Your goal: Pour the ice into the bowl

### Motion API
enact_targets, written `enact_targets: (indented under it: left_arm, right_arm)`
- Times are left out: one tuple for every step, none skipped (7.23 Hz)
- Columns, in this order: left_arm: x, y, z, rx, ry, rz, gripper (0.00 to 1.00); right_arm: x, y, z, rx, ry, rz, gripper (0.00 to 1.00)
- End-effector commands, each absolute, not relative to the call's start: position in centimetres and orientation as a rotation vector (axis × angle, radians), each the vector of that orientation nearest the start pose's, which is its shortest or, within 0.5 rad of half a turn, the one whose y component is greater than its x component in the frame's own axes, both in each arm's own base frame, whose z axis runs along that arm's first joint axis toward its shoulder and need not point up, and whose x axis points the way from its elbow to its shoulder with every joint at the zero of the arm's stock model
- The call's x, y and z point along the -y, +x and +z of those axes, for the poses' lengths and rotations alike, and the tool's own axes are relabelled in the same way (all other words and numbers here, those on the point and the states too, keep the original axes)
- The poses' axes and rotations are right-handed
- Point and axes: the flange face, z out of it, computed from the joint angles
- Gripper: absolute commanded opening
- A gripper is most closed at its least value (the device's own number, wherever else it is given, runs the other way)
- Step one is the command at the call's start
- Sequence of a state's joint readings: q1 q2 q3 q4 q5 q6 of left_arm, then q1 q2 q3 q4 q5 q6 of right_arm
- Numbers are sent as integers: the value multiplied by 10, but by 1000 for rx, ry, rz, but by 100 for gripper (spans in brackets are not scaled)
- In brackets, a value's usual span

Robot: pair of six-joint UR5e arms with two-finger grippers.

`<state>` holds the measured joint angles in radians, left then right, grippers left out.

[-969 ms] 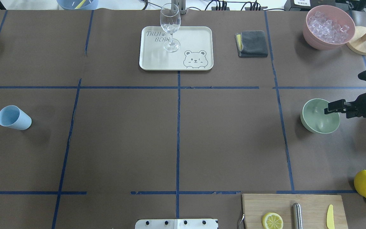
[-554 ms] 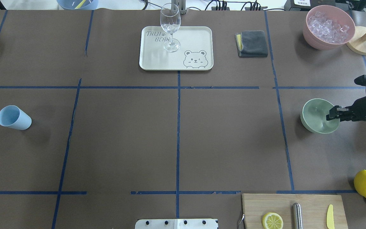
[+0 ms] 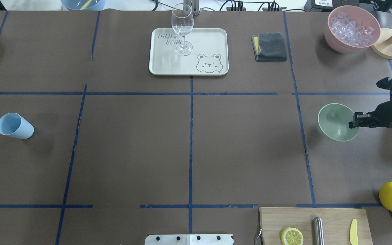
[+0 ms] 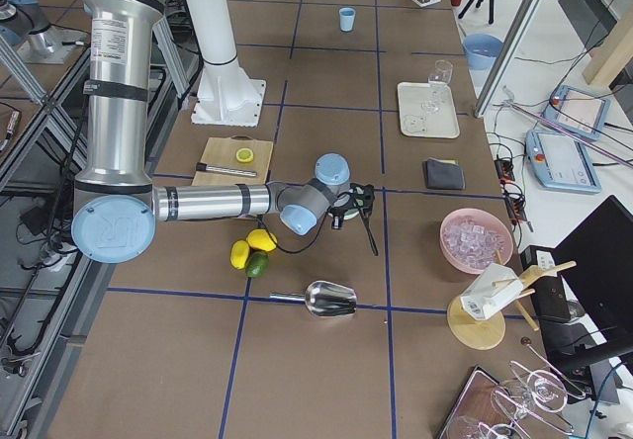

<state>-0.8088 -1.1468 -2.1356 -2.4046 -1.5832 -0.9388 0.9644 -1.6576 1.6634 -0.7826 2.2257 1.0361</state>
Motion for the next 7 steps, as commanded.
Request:
enact_targets:
  left_arm:
    - [324,139,484,-780,675,-156,100]
    - [316,137,496,-801,677,-155,100]
    - [312,155,508,-790,678,-194,100]
    - [299,186,519,-787,673,-248,100]
    - [288,206,525,-795,663,-278,100]
    - [275,225,539,-781,671,-310,100]
    - [270,236,564,-745,687,-336,100]
  right_arm:
    - [456,-236,487,1084,16,189,0]
    - [472,-268,432,1133,-27,230,0]
    - [475,-310,384,1169,-73,252,0]
    - [477,-341,345,1182,-114,261,0]
    - [481,-371,302,1168,-118,269,0]
    - [482,-399,264,1137,-100,284,0]
    - [475,-422,234,1124,-121,285,0]
